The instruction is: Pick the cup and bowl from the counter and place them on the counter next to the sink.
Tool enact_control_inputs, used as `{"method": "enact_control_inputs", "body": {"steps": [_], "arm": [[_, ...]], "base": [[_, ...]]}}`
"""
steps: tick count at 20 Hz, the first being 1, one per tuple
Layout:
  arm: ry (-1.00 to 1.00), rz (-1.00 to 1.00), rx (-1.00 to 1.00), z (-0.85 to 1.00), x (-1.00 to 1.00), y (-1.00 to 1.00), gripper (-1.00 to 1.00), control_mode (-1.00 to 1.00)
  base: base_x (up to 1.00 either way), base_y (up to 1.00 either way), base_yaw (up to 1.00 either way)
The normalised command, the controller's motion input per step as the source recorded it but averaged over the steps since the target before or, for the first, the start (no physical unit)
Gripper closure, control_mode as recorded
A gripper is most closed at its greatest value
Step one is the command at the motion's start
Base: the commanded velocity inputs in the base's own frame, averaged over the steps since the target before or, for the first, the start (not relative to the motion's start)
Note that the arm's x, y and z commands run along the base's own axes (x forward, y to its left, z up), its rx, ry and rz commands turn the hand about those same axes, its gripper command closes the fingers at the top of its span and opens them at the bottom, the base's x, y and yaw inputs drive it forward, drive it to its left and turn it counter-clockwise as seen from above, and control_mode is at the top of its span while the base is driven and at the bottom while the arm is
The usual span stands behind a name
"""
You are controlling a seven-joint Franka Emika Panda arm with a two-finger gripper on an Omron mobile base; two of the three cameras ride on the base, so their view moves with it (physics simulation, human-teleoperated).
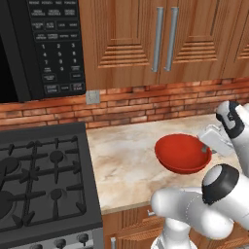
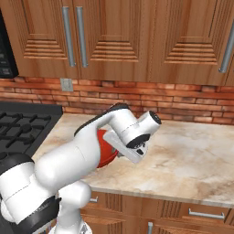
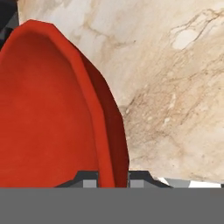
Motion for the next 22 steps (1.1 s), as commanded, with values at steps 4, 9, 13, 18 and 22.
{"method": "enact_control_inputs", "body": {"steps": [4,9,13,18,22], "arm": [[0.02,0.00,0.00,0.24,-0.64,0.00,1.00,-1.00],[0.04,0.00,0.00,0.25,-0.64,0.06,1.00,-1.00],[0.02,0.00,0.00,0.31,-0.31,0.14,1.00,-1.00],[0.01,0.00,0.00,0.32,0.00,0.24,1.00,-1.00],[0.02,0.00,0.00,0.39,0.00,0.28,1.00,-1.00]], "base": [[0.00,0.00,0.00],[0.00,0.00,0.00],[0.00,0.00,0.00],[0.00,0.00,0.00],[0.00,0.00,0.00]]}}
